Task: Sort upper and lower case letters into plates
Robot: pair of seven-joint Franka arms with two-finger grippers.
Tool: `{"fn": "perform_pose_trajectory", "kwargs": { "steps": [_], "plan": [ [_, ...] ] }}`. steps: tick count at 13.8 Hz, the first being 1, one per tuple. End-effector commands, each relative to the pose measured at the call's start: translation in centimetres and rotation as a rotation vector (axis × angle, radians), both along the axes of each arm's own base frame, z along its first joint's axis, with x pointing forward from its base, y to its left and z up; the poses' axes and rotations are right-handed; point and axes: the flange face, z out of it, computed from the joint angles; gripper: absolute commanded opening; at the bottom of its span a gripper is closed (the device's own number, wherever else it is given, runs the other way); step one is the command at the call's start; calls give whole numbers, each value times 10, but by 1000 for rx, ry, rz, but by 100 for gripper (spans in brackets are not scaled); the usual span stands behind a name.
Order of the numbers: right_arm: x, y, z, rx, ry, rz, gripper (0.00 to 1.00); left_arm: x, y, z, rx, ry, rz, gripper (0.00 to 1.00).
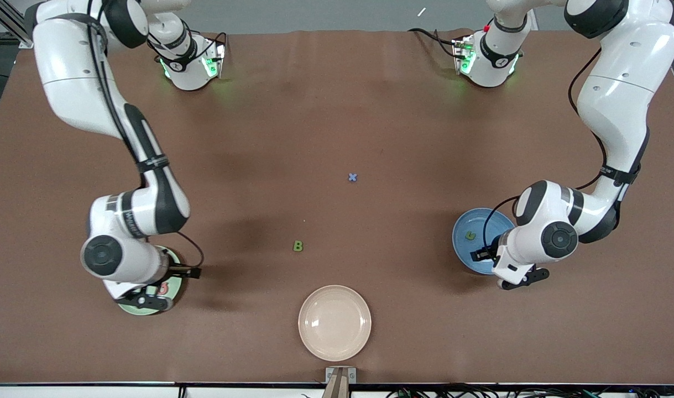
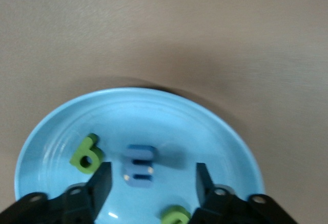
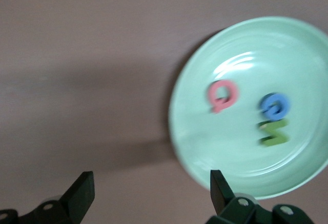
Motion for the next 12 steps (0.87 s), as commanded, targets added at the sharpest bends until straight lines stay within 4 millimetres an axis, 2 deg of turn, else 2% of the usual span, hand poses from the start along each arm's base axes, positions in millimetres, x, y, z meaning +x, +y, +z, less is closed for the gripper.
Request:
{"fn": "perform_pose_trajectory", "kwargs": {
  "steps": [1, 2, 4, 5, 7, 9, 10, 12],
  "plan": [
    [-19, 84, 8, 15, -53, -55, 99, -9, -31, 50, 0, -15, -35, 100],
    [-26, 112, 9, 36, -65, -78, 99, -12, -41, 63, 4, -17, -61, 100],
    [-42, 155, 5, 74, -61, -108, 99, -18, -35, 90, 40, 12, -175, 100],
    [-46, 171, 4, 98, -79, -116, 99, -10, -31, 115, 29, -13, -210, 100],
    [-57, 205, -9, 118, -108, -131, 99, -16, -34, 131, 20, 88, -194, 100],
    [-64, 224, -27, 140, -132, -135, 99, -34, -62, 153, 29, 94, -211, 100],
    [-70, 236, -38, 146, -137, -136, 99, -53, -83, 154, 39, 106, -228, 100],
    [-76, 246, -56, 153, -147, -153, 99, -84, -126, 137, 43, 115, -186, 100]
  ]
}}
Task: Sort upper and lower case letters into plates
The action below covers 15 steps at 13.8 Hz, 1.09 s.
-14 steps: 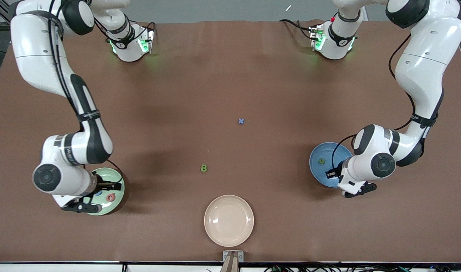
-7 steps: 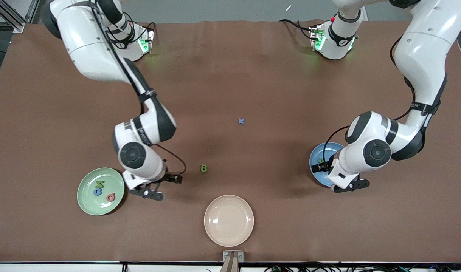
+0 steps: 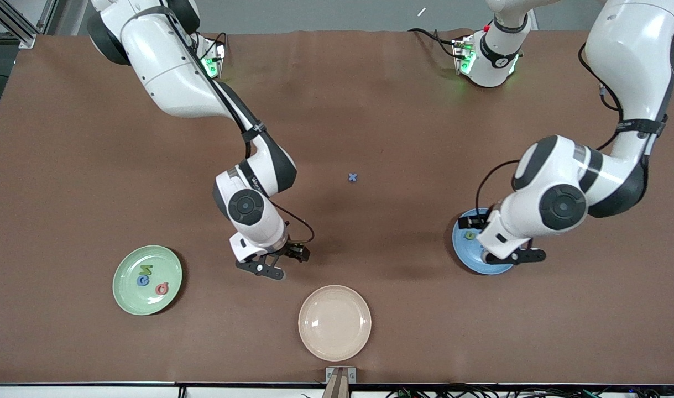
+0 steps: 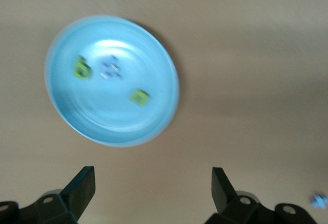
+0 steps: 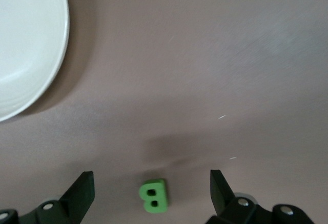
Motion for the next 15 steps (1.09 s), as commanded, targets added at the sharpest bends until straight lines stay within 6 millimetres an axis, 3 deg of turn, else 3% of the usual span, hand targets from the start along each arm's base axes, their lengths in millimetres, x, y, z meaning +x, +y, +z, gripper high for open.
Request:
{"fn": "perform_pose_trajectory", "kwargs": {
  "steps": [1, 2, 5, 8, 11, 12, 15],
  "plan": [
    [-7, 8, -16, 6, -5, -23, 99, -44, -49, -14, 3, 1, 58, 100],
    [-8, 9, -15, 4, -3, -18, 98, -49, -63, -23, -12, 1, 100, 99],
    [-17, 21, -18, -3, 9, 4, 92, -92, -134, -47, -62, -54, 116, 98],
    [-26, 21, -29, -20, 29, 22, 67, -121, -190, -69, -104, -90, 60, 86],
    [-30, 18, -37, -55, 24, 49, 44, -139, -215, -104, -90, -105, -23, 69],
    [-30, 17, -38, -56, 26, 48, 33, -139, -212, -115, -79, -95, -18, 68],
    [-25, 13, -31, -53, 20, 37, 3, -155, -231, -131, -108, -77, -33, 64]
  ]
}}
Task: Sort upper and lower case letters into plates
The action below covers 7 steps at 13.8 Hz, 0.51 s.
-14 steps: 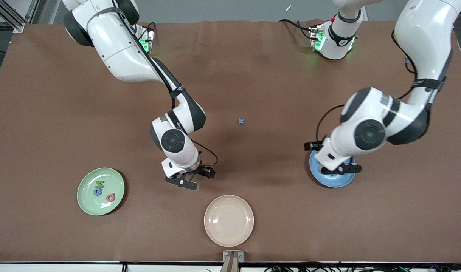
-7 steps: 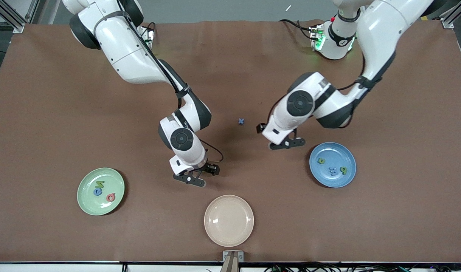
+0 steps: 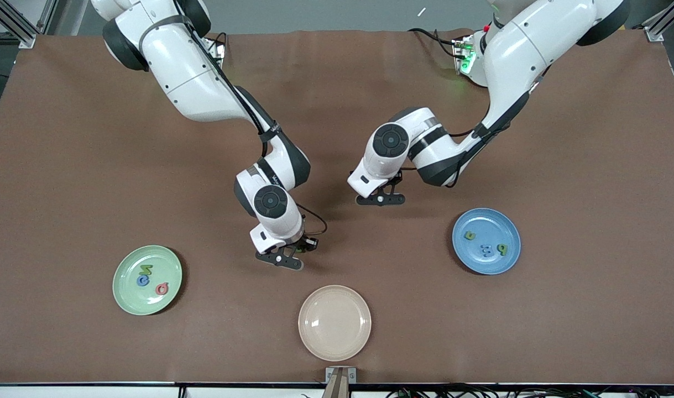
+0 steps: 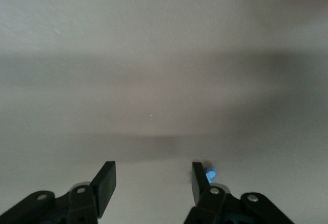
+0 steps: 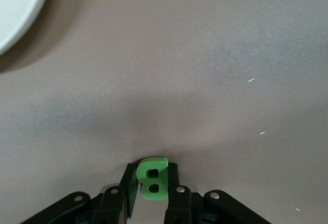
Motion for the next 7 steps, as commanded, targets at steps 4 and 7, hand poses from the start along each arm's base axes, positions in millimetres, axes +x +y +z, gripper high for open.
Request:
{"fn": "perform_pose_trajectory", "kwargs": {
  "steps": [4, 7],
  "plan": [
    [33, -73, 38, -112, 54, 55, 1, -32, -42, -25, -10, -36, -9, 60],
    [72, -184, 76, -137, 98, 223, 1, -40, -48, -38, 1, -47, -23, 60]
  ]
}}
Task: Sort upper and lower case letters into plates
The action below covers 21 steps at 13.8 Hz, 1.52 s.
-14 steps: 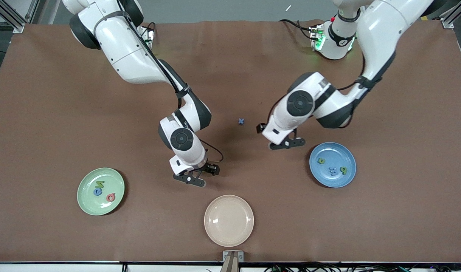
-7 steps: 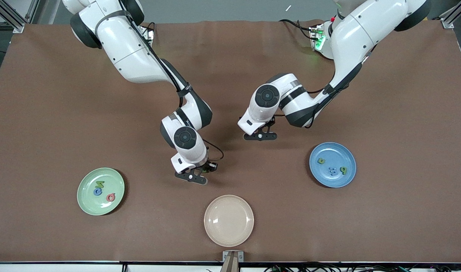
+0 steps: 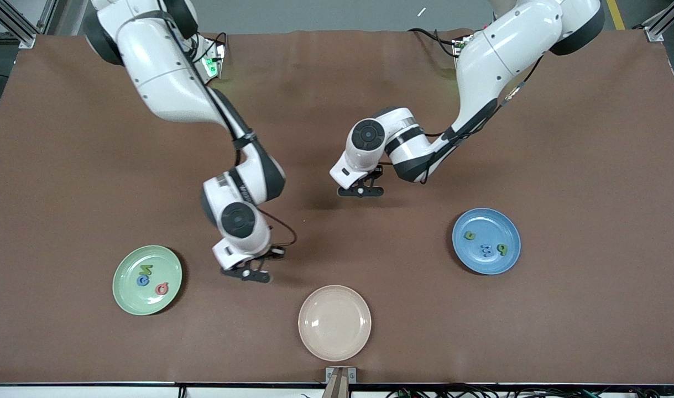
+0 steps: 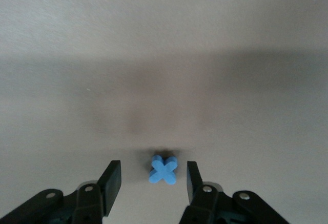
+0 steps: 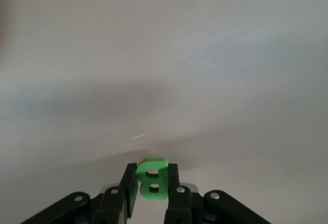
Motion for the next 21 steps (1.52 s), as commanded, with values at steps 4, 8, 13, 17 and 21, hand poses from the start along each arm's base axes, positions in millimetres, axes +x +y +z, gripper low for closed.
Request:
{"fn": "perform_pose_trajectory", "kwargs": {
  "steps": [4, 8, 13, 17, 21],
  "plan": [
    [42, -209, 25, 17, 79, 251, 2, -12, -11, -8, 11, -16, -19, 48],
    [45, -252, 21, 28, 82, 294, 23, -16, -12, -23, 40, -17, -31, 45],
    [47, -258, 28, 33, 68, 269, 100, -13, -14, -24, 48, -26, -2, 15],
    [43, -265, 118, 24, -25, 279, 100, 12, -4, 5, 57, -61, 87, 0],
    [13, -275, 222, 55, -49, 174, 100, 79, 20, 62, 132, -84, 180, 0]
  ]
}}
